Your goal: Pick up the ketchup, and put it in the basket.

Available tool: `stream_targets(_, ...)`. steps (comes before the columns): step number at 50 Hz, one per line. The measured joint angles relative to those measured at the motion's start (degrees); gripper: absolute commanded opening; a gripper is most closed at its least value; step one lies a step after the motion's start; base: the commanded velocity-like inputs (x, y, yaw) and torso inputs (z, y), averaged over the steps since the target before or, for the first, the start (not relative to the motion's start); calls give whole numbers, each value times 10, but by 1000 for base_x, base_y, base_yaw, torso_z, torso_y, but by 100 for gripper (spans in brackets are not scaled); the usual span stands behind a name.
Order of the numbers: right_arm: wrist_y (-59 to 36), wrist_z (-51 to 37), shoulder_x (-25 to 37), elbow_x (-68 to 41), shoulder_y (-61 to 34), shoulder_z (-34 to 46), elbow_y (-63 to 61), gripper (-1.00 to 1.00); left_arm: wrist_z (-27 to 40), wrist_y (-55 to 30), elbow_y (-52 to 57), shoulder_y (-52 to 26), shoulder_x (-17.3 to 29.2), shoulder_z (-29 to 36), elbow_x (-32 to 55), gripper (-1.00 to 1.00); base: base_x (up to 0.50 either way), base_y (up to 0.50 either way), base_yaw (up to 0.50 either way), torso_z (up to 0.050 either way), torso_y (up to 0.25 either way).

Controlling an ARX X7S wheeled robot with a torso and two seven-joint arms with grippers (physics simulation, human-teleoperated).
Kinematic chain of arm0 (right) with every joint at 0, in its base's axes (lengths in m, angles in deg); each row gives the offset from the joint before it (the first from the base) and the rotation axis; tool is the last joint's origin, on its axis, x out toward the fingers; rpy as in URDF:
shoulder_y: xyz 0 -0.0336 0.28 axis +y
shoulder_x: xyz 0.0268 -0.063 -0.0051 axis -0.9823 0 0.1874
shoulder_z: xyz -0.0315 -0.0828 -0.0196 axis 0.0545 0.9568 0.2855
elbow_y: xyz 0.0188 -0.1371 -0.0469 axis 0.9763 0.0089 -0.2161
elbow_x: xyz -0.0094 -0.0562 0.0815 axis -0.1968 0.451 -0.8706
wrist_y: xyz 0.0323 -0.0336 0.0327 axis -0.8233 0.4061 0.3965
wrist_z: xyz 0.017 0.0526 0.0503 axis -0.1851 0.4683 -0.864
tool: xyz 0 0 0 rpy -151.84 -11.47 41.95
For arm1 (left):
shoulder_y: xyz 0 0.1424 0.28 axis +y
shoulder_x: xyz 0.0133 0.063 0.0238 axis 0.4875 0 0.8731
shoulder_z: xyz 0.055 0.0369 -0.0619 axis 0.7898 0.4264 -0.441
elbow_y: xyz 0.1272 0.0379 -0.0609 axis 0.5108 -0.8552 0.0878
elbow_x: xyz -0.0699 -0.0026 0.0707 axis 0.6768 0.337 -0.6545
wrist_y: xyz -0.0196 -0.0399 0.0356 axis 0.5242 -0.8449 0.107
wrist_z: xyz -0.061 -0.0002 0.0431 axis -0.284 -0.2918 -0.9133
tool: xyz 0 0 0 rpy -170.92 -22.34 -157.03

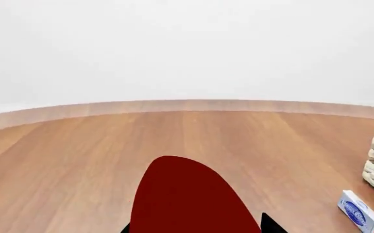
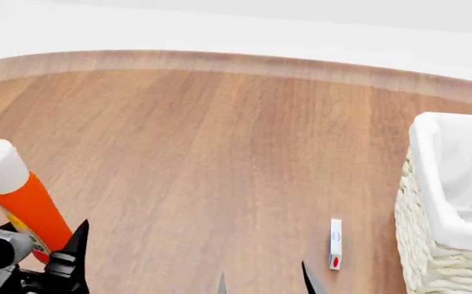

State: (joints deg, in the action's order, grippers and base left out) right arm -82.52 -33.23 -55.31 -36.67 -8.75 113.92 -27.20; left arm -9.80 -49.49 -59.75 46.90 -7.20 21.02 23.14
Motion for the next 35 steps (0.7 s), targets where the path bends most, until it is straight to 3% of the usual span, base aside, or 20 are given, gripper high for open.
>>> stream_targets(13,1,0,3,-4,-1,2,0,100,-80,-23,-70,-105,4,67,14,-100,0,0,0,0,0)
stream_targets(35,2,1,7,-10,-4,7,4,100,-297,-11,-274,-269,3,150,57,-100,0,0,0,0,0)
